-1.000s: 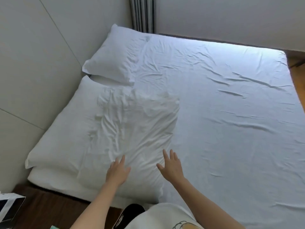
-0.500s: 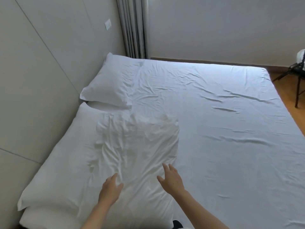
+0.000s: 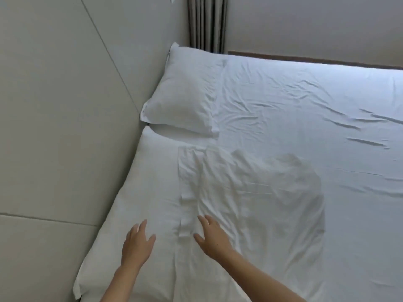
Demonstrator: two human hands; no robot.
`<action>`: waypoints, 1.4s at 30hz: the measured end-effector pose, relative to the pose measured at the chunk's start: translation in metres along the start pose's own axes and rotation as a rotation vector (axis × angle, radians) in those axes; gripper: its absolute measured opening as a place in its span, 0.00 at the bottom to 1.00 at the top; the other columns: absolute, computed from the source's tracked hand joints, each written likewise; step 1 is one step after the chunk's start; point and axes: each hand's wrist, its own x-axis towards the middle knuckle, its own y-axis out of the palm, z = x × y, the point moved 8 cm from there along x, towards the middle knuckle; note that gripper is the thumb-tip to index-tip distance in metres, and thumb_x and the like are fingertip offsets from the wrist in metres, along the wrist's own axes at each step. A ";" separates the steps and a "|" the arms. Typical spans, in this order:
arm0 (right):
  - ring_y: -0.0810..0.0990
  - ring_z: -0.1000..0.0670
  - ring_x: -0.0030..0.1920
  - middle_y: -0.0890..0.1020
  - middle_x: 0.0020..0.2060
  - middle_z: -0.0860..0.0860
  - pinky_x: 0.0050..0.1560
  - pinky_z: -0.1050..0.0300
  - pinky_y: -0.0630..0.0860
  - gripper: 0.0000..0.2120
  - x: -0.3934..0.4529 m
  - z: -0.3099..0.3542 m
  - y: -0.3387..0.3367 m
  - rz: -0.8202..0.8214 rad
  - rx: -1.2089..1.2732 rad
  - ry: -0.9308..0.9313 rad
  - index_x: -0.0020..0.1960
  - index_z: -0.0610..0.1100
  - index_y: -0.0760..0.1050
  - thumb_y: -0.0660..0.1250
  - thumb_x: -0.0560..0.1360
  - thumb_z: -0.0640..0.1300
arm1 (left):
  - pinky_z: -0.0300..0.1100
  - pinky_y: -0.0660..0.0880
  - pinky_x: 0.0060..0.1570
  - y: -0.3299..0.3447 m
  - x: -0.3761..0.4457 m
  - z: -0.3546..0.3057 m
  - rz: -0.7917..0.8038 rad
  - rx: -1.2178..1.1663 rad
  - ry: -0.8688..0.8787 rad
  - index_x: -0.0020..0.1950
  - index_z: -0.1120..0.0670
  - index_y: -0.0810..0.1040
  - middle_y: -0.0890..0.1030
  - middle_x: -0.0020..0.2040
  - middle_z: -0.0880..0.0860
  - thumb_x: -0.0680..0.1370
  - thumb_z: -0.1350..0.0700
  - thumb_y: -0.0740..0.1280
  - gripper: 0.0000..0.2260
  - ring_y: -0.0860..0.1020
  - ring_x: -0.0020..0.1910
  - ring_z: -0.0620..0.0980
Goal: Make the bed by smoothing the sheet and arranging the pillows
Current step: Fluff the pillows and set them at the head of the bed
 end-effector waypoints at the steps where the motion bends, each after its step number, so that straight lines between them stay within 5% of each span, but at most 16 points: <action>1: 0.58 0.48 0.75 0.58 0.77 0.48 0.71 0.53 0.62 0.30 0.017 0.017 0.011 0.006 0.039 -0.010 0.78 0.48 0.54 0.59 0.80 0.55 | 0.50 0.63 0.69 -0.006 0.018 0.016 -0.005 0.010 -0.010 0.77 0.52 0.57 0.60 0.76 0.57 0.80 0.48 0.61 0.28 0.59 0.74 0.56; 9: 0.55 0.53 0.77 0.56 0.77 0.52 0.74 0.55 0.55 0.34 0.148 0.076 0.119 0.095 0.353 0.073 0.78 0.49 0.51 0.62 0.79 0.55 | 0.54 0.62 0.68 0.008 0.153 0.106 0.048 -0.053 -0.180 0.78 0.47 0.47 0.53 0.78 0.57 0.76 0.38 0.62 0.37 0.55 0.75 0.57; 13: 0.44 0.44 0.78 0.43 0.78 0.44 0.76 0.49 0.48 0.44 0.191 0.049 0.163 -0.018 0.242 0.303 0.79 0.50 0.41 0.62 0.75 0.64 | 0.56 0.61 0.68 0.033 0.206 0.127 0.076 -0.027 -0.176 0.77 0.45 0.44 0.53 0.76 0.59 0.69 0.31 0.65 0.46 0.56 0.74 0.60; 17: 0.60 0.44 0.75 0.59 0.76 0.44 0.72 0.53 0.57 0.59 0.216 -0.011 0.171 -0.205 0.509 0.637 0.78 0.43 0.49 0.75 0.59 0.67 | 0.57 0.59 0.68 0.044 0.243 0.138 0.007 0.023 -0.141 0.77 0.46 0.40 0.53 0.74 0.63 0.64 0.29 0.69 0.53 0.57 0.73 0.61; 22: 0.71 0.45 0.69 0.72 0.69 0.46 0.68 0.54 0.66 0.56 0.235 -0.033 0.183 -0.343 0.592 0.611 0.73 0.42 0.62 0.79 0.54 0.64 | 0.55 0.63 0.66 0.048 0.260 0.154 0.018 -0.107 -0.159 0.77 0.46 0.37 0.62 0.73 0.64 0.64 0.34 0.73 0.56 0.66 0.69 0.63; 27: 0.75 0.44 0.63 0.76 0.64 0.49 0.64 0.52 0.71 0.44 0.225 -0.015 0.175 -0.327 0.654 0.506 0.72 0.45 0.64 0.79 0.61 0.55 | 0.52 0.70 0.57 0.024 0.237 0.138 -0.077 -0.168 -0.022 0.77 0.50 0.54 0.74 0.65 0.62 0.74 0.49 0.72 0.38 0.73 0.61 0.65; 33: 0.79 0.56 0.44 0.80 0.44 0.61 0.42 0.63 0.74 0.24 0.169 0.028 0.135 -0.252 0.776 0.308 0.60 0.53 0.73 0.73 0.66 0.47 | 0.53 0.73 0.55 -0.028 0.146 0.126 -0.350 -0.316 -0.027 0.72 0.58 0.67 0.79 0.58 0.63 0.76 0.56 0.70 0.26 0.76 0.56 0.65; 37: 0.82 0.52 0.45 0.83 0.43 0.56 0.49 0.50 0.80 0.20 0.127 0.058 0.110 -0.221 0.900 0.256 0.52 0.53 0.76 0.70 0.60 0.50 | 0.52 0.75 0.52 -0.086 0.084 0.120 -0.510 -0.293 0.016 0.66 0.60 0.74 0.81 0.55 0.62 0.76 0.60 0.70 0.19 0.78 0.52 0.64; 42: 0.83 0.50 0.44 0.84 0.42 0.53 0.49 0.47 0.81 0.14 0.059 0.086 0.058 -0.223 1.099 0.149 0.50 0.49 0.79 0.71 0.65 0.41 | 0.49 0.74 0.47 -0.169 0.009 0.074 -0.612 -0.246 0.145 0.62 0.59 0.78 0.82 0.51 0.62 0.76 0.60 0.69 0.14 0.79 0.49 0.63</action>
